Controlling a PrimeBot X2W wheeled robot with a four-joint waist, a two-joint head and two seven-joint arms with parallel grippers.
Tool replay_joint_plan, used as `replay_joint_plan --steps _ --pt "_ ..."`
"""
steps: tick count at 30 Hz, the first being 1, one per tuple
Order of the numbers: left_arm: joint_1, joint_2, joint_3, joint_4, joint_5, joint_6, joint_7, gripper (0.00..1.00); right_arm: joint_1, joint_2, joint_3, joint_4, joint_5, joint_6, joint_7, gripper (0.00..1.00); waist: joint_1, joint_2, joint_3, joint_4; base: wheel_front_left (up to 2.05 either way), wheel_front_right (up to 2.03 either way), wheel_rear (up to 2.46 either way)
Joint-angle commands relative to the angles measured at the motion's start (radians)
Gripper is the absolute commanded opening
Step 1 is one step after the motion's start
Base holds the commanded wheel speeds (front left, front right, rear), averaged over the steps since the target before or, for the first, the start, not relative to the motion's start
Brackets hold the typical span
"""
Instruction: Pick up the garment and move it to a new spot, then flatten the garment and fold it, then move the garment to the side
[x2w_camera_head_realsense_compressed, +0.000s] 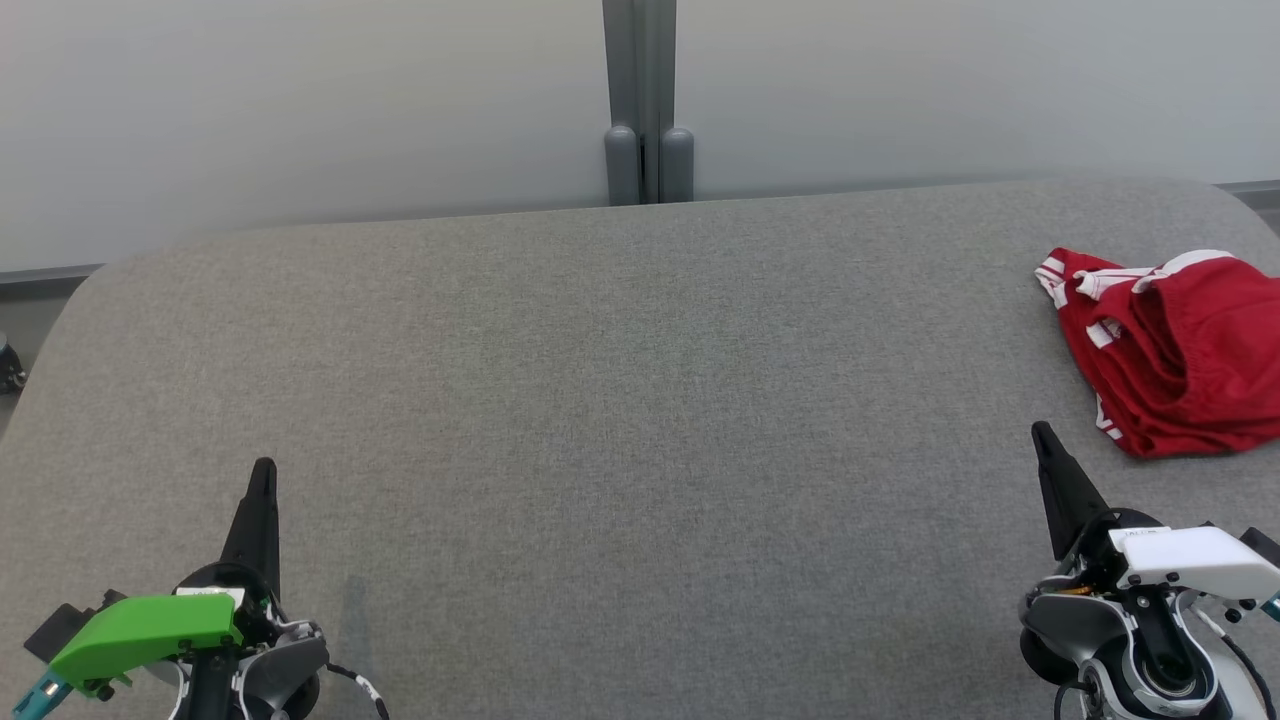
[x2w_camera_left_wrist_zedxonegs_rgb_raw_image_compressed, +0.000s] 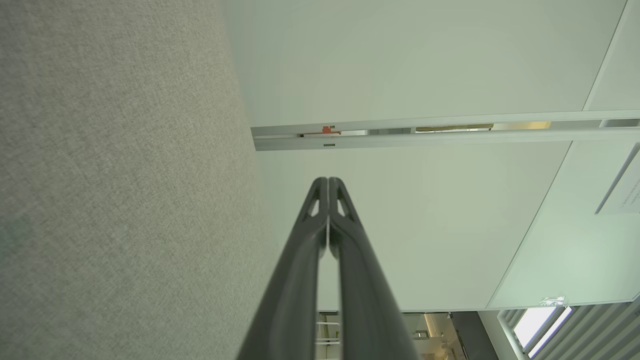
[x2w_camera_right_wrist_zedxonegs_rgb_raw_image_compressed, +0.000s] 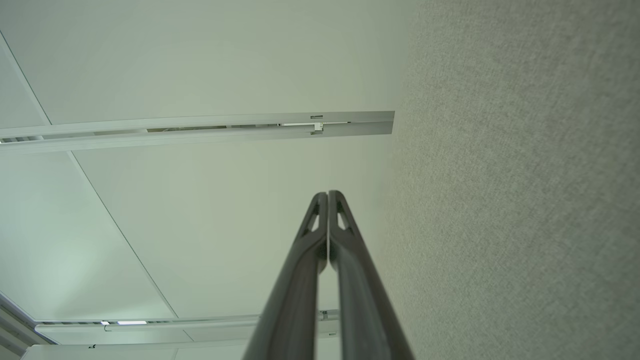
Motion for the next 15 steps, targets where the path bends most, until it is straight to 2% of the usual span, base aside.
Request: replay_joint_plan --steps 1,15 --pt "-0.009 0.001 0.002 -0.002 -0.003 -0.006 0.003 0.00 -0.006 -0.001 -0.002 -0.005 0.002 0.000 0.004 0.00 0.0000 0.0000 0.000 0.000 0.00 0.00 0.00" --pt "-0.009 0.001 0.002 -0.002 -0.003 -0.006 0.003 0.00 -0.007 -0.001 -0.003 -0.005 0.001 0.000 0.004 0.00 0.0000 0.0000 0.000 0.000 0.00 0.00 0.00"
